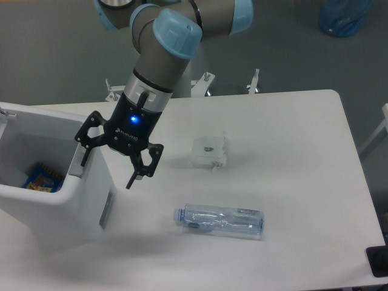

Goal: Open the trash can

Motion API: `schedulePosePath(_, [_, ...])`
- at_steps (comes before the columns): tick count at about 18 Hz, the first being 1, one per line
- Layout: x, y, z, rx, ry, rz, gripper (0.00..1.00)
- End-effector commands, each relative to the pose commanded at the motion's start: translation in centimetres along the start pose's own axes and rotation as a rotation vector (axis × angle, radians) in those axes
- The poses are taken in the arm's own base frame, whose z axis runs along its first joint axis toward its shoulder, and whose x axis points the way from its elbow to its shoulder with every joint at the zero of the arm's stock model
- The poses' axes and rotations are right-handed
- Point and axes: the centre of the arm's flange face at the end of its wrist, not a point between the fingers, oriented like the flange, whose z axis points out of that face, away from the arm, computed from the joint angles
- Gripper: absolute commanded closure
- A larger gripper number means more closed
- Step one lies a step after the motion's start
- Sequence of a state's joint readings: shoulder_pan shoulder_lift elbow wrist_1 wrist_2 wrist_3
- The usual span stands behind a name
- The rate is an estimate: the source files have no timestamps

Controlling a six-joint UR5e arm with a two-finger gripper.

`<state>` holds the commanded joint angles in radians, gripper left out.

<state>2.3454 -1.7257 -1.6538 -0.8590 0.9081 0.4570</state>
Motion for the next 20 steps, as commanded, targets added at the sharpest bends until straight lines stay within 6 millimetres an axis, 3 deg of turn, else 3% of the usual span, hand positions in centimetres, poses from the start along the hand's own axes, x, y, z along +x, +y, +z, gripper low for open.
schedulePosePath(5, [-4.6, 0.0, -3.2, 0.034, -0.075, 0.064, 0.0])
schedulePosePath(8, [-8.5, 1.5, -4.8, -0.06, -0.249, 0.117, 0.0])
schedulePosePath(10, [-11.2, 3.7, -5.5, -0.204, -0.404, 0.17, 0.0])
schedulePosePath(12, [-13.2, 4.7, -6.1, -0.272, -0.448, 0.217, 0.0])
schedulePosePath(14, [-16.7, 5.4, -5.3, -0.3, -0.443, 0.217, 0.0])
schedulePosePath(16, [-21.8, 6.6, -4.3, -0.337, -0.449, 0.167, 0.0])
schedulePosePath(18, [-26.8, 7.8, -7.3, -0.388, -0.516, 0.107, 0.0])
schedulePosePath(20, [-29.9, 8.7, -8.1, -0.466, -0.456, 0.108, 0.0])
